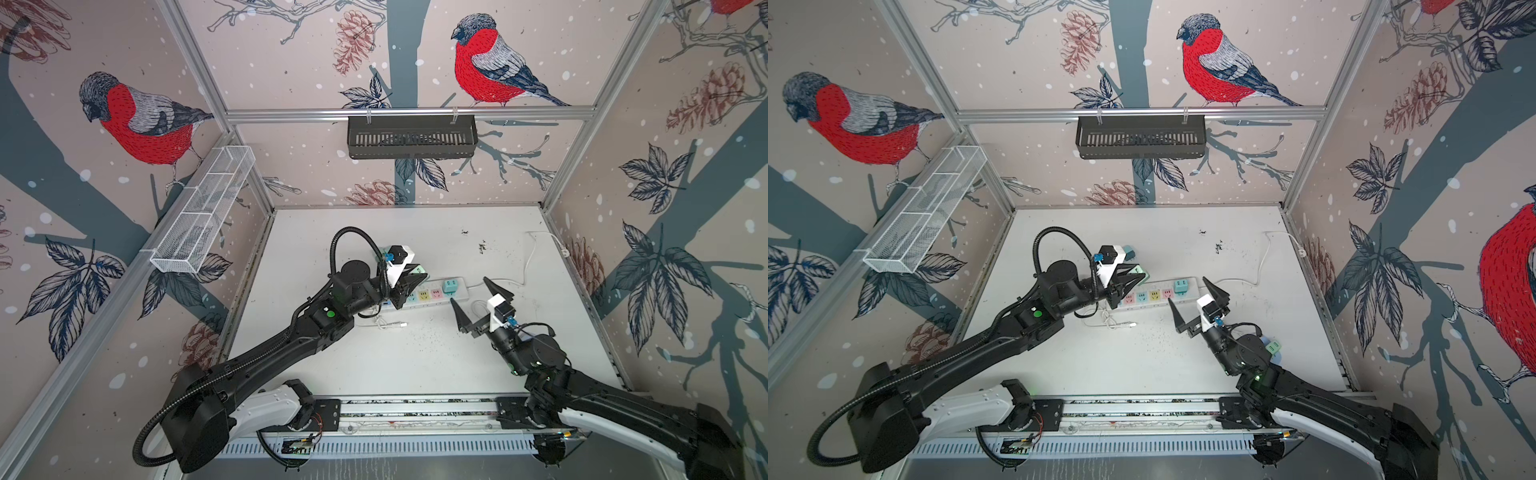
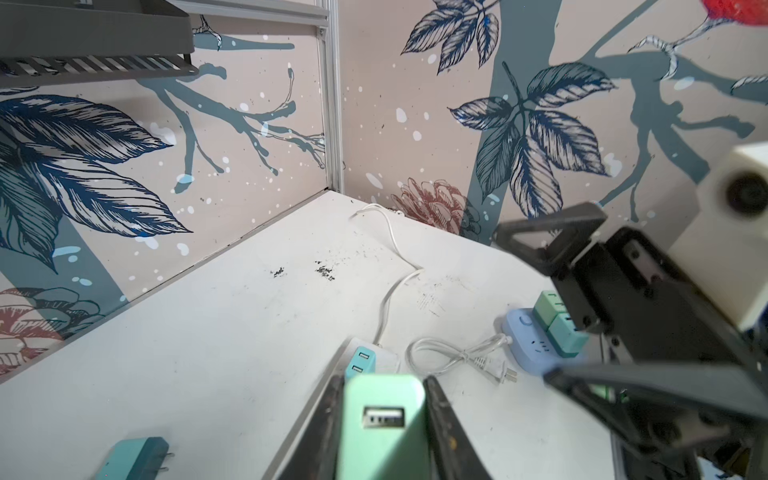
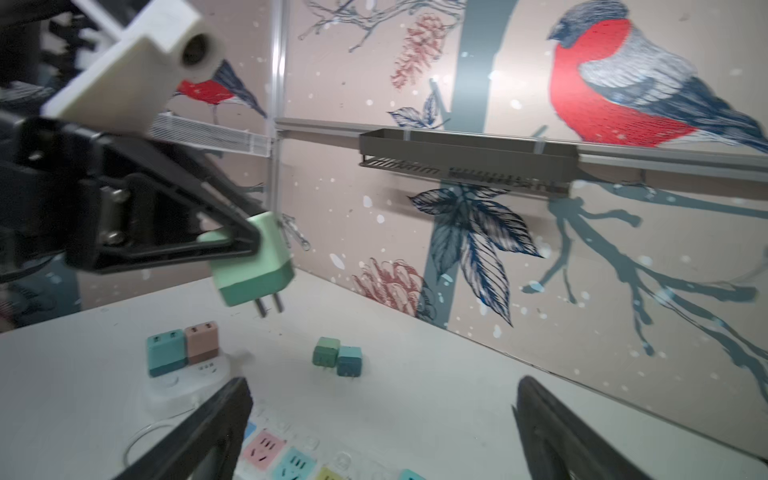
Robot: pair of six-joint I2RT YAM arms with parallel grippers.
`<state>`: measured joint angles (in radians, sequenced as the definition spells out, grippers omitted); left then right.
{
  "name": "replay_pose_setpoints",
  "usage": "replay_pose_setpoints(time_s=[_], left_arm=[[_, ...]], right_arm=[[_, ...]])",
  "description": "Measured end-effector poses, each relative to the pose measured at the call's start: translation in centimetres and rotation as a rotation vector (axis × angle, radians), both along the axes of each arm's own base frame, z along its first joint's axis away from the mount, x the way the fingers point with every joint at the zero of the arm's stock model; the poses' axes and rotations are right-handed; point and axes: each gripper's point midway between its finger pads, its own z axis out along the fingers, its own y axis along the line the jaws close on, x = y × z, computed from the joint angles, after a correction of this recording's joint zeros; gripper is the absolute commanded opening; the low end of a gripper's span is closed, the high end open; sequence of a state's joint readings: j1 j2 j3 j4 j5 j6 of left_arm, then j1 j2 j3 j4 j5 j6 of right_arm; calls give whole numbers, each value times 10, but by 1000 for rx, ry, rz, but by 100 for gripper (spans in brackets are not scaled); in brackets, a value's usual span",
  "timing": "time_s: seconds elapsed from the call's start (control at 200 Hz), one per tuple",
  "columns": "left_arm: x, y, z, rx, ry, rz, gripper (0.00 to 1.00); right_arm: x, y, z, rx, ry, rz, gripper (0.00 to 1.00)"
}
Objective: Insert the plug
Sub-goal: 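Open the right gripper and draw it back while the left gripper holds the adapter, then carry the light-green adapter with the left gripper over a power strip socket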
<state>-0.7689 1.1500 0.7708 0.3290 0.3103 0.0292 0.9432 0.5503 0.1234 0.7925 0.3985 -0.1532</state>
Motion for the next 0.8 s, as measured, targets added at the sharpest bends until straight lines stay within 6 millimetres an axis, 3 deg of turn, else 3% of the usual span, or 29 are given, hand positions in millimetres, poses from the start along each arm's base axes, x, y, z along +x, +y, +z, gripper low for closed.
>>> replay_pose_setpoints(time_s=[0.12, 0.255, 0.365, 0.535, 0.801], left_arm=[[9, -9, -16, 71, -4, -10, 0], [20, -20, -26, 139, -3, -26, 0], [24, -29, -43, 199, 9, -60, 0], [25, -42, -69, 284, 35, -140, 0], [32, -59, -104, 390, 85, -220, 0]], right_arm=[[24, -49, 1, 124, 44, -164, 100], [52, -99, -24, 214, 161, -348, 100], [69, -125, -46, 266, 265, -436, 100], [88, -131, -72, 276, 396, -456, 100], [113, -120, -90, 227, 479, -444, 100]])
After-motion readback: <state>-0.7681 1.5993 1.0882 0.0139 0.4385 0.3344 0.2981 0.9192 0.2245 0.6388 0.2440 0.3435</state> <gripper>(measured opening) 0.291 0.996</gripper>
